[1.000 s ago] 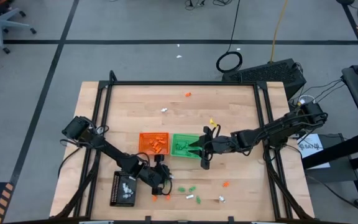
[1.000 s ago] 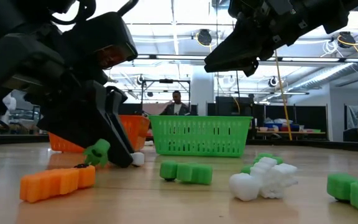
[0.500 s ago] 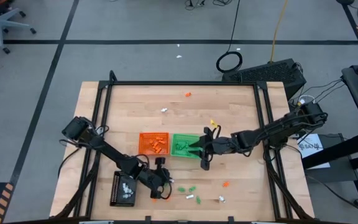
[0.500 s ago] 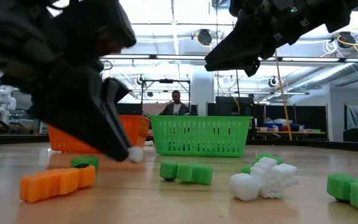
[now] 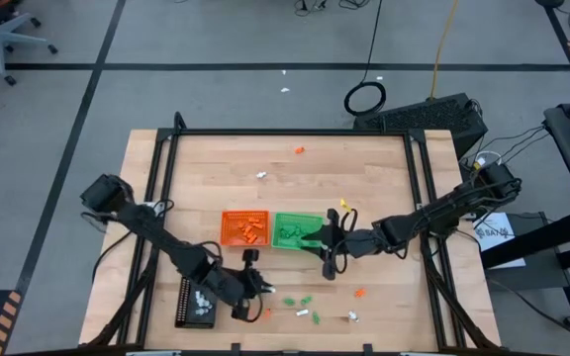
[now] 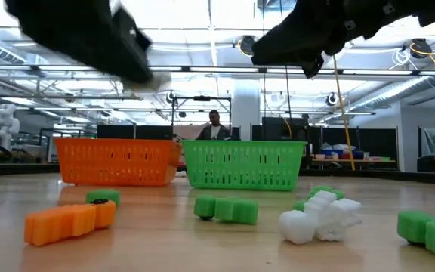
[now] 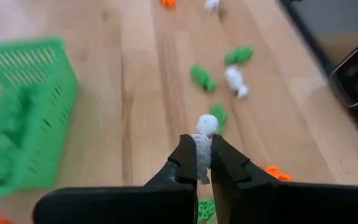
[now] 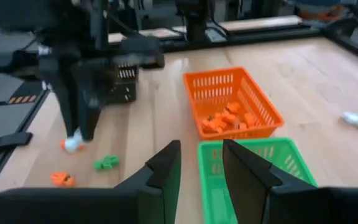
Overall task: Sort Halloween decoration
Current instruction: Put the white skeleton toy into the black bin
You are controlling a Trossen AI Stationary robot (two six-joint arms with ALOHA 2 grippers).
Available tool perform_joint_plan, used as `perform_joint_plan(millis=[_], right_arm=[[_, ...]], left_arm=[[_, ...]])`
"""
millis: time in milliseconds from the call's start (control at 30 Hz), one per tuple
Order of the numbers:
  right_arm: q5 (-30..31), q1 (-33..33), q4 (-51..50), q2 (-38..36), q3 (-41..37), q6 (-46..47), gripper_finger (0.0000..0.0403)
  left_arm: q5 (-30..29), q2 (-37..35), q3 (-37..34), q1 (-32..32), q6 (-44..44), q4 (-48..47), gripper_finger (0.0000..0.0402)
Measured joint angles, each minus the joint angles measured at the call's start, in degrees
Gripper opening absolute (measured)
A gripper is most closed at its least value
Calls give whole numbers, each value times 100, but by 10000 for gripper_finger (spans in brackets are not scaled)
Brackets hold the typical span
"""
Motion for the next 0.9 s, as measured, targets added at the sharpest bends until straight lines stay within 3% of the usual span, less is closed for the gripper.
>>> perform_joint_plan(millis=[167,600,900], right_arm=[[316,267,387,51,0,-188,102],[318,970,2050,911,0,-1038,102],[740,1148,2505,1581,0,-818,102]], left_arm=[[-553,-613,1,-251,462,-181,9],[-1369,-1617,-7,-602,1603,-97,9],[-1558,-1951,-911,-614,1901,1587,9]])
